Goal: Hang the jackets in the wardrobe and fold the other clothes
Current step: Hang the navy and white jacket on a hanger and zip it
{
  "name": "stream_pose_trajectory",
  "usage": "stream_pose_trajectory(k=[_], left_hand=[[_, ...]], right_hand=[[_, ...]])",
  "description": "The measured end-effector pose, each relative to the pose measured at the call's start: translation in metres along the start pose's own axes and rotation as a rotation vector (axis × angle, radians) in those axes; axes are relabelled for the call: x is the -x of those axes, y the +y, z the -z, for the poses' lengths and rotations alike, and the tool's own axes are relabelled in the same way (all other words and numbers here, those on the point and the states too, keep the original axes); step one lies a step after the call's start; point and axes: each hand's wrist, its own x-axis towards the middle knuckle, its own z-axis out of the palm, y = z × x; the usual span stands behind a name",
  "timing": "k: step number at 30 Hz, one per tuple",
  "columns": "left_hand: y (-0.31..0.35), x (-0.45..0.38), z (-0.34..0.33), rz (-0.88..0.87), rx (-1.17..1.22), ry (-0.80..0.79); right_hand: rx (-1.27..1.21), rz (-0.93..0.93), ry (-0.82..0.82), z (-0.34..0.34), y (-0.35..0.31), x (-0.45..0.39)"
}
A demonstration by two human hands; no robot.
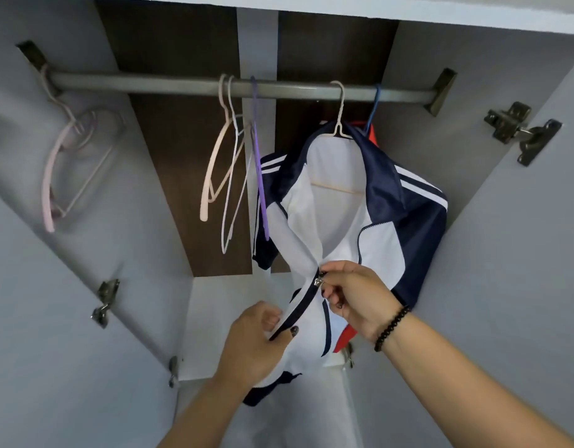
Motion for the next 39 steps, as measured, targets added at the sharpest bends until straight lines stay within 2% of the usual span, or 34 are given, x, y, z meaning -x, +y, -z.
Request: stream_pose_trajectory(k=[3, 6, 15, 24, 30, 32, 35, 37, 39], left_hand=[[0.039, -0.013, -0.009, -0.131, 0.089, 0.086], [0.058, -0.021, -0.018, -0.191, 0.025, 0.077], [0.056, -0.034, -0.025, -0.068, -0.148, 0.050], [0.059, -0.061, -0.021, 0.003, -0.374, -0.098], [0.061, -0.088, -0.016, -0.053, -0.522, -0.275], [0.074, -0.096, -0.013, -0.157, -0.455, -0.217], [0.097, -0.108, -0.010, -0.249, -0.104, -0.048], [0.104, -0.115, -0.011, -0.301, -0.074, -0.005], [0.104, -0.123, -0.014, -0.306, -0.179, 0.008]], right_hand=[[0.023, -0.006, -0.045, 0.004, -0.003, -0.002], [-0.016, 0.003, -0.011, 0.009, -0.008, -0.004], [-0.249, 0.028, 0.055, 0.018, -0.042, -0.017], [-0.198, 0.090, 0.135, 0.027, -0.056, -0.031], [-0.082, 0.180, 0.139, 0.019, -0.068, -0.044], [-0.002, 0.229, 0.125, 0.016, -0.071, -0.047], [0.123, 0.255, 0.076, 0.014, -0.074, -0.051], [0.163, 0.245, 0.065, 0.013, -0.076, -0.055], [0.150, 0.217, 0.098, 0.014, -0.080, -0.063]])
